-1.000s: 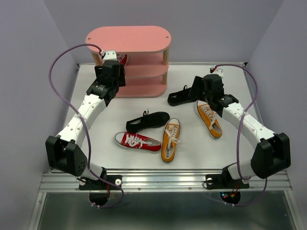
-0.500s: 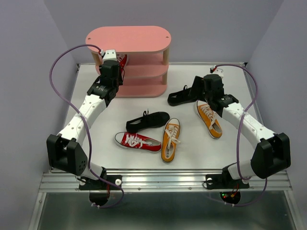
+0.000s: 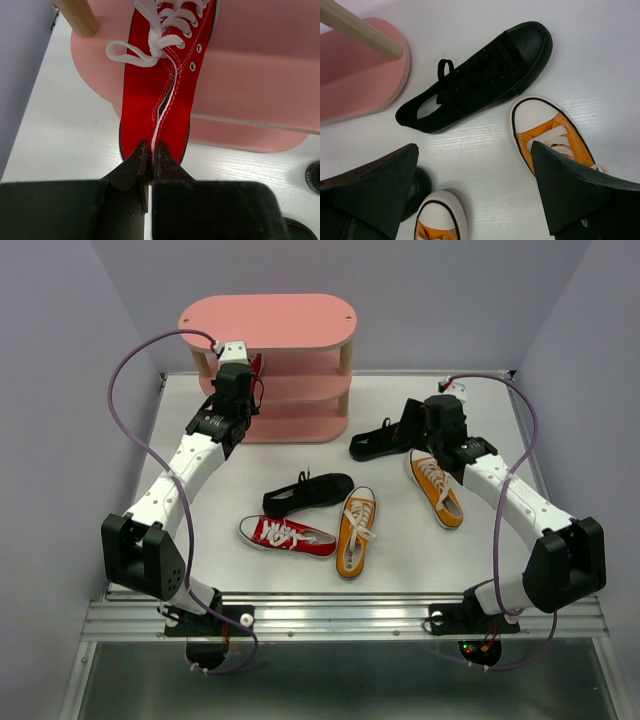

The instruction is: Place and organize the shoes onto the shoe shelf

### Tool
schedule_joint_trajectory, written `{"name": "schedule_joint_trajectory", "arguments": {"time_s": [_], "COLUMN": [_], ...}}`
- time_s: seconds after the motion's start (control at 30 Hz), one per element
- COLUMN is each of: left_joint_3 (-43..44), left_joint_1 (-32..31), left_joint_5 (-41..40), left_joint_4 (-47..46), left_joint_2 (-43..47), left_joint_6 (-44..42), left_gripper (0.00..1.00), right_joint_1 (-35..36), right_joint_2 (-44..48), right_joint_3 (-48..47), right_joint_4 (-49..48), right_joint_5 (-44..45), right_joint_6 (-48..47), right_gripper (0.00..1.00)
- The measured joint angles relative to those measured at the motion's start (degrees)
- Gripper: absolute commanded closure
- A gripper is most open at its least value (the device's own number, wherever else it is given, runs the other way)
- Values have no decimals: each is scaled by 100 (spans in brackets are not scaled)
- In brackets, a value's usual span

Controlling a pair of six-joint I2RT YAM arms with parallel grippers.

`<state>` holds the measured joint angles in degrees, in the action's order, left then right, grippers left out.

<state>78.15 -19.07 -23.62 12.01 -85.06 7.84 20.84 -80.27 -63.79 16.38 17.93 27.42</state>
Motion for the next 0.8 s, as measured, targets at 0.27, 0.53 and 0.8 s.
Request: {"name": "schedule_joint_trajectory", "arguments": {"time_s": [0.27,0.53,0.8], "left_joint_3": [81,127,-199], "left_joint_1": [11,35,85], "left_joint_5": [63,74,72], "left_joint_4": [-107,-400,-1139], "left_joint_2": [-22,-87,-111], "left_joint_6": [-181,-258,-459], "left_gripper": [100,100,100], "right_joint_1": [0,0,0], "right_joint_2": [0,22,57], "right_joint_3": [0,2,4], "right_joint_4": [11,33,109], "right_joint_5": [0,4,4], "right_joint_6": [26,68,72], "right_gripper": [0,0,0]}}
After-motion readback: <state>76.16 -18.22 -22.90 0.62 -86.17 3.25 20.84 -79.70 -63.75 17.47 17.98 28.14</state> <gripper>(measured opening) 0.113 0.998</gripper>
